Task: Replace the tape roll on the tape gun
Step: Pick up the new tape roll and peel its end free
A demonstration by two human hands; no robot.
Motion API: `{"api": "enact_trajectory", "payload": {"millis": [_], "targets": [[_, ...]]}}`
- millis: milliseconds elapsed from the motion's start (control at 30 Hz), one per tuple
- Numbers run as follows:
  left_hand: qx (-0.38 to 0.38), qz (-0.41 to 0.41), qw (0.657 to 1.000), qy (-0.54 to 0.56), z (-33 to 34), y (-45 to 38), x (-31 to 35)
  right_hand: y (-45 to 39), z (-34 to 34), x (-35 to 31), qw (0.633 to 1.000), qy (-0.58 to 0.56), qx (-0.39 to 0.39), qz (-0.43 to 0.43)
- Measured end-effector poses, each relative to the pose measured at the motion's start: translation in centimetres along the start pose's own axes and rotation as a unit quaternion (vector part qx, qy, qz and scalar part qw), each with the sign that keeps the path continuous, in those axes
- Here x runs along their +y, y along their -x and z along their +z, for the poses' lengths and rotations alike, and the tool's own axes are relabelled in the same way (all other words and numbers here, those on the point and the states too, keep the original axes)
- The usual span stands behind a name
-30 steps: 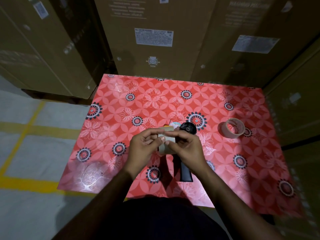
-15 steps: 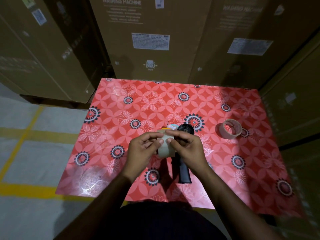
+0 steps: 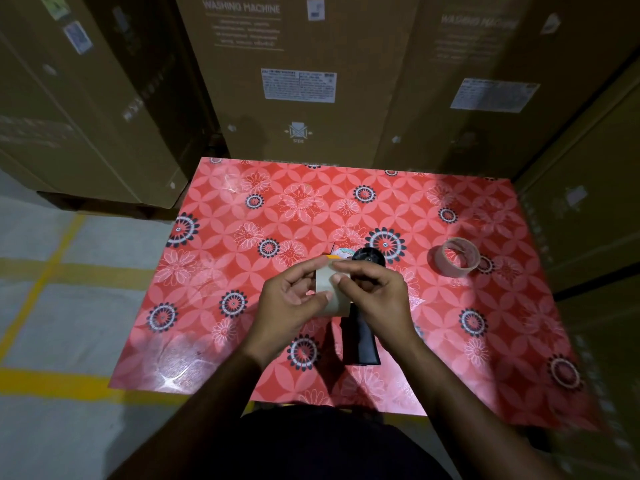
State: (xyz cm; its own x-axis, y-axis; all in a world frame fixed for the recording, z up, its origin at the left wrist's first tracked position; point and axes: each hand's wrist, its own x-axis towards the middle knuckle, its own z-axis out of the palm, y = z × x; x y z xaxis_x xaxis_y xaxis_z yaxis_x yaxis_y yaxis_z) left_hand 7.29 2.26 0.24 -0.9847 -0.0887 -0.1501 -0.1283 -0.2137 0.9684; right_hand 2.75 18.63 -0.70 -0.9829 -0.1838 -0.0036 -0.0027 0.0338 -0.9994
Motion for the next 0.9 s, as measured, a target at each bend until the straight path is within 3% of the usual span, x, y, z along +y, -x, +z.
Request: {"api": "enact_trajectory", "payload": {"millis": [267,533,767,900], "targets": [[0.06,0.029,0.997,-0.036,-0.1,-0.3,0.5,0.7,0.1,0.4,0.998,-0.001,-0.055,-0.013],[0.003,0.001,1.0,0.008,0.2,0.2,-0.5,0.0,1.0,0.1,0.999,-0.021,0.025,-0.009],[0.089,0.03,0.996,-0.005,0.5,-0.2,0.2,0.4,0.2,0.3,0.995,-0.042,-0.087,-0.008],[0.038,0.024,0.998,-0.052,-0.1,-0.1,0.2,0.3,0.3,0.4,0.999,-0.01,-0.035,-0.015]]}}
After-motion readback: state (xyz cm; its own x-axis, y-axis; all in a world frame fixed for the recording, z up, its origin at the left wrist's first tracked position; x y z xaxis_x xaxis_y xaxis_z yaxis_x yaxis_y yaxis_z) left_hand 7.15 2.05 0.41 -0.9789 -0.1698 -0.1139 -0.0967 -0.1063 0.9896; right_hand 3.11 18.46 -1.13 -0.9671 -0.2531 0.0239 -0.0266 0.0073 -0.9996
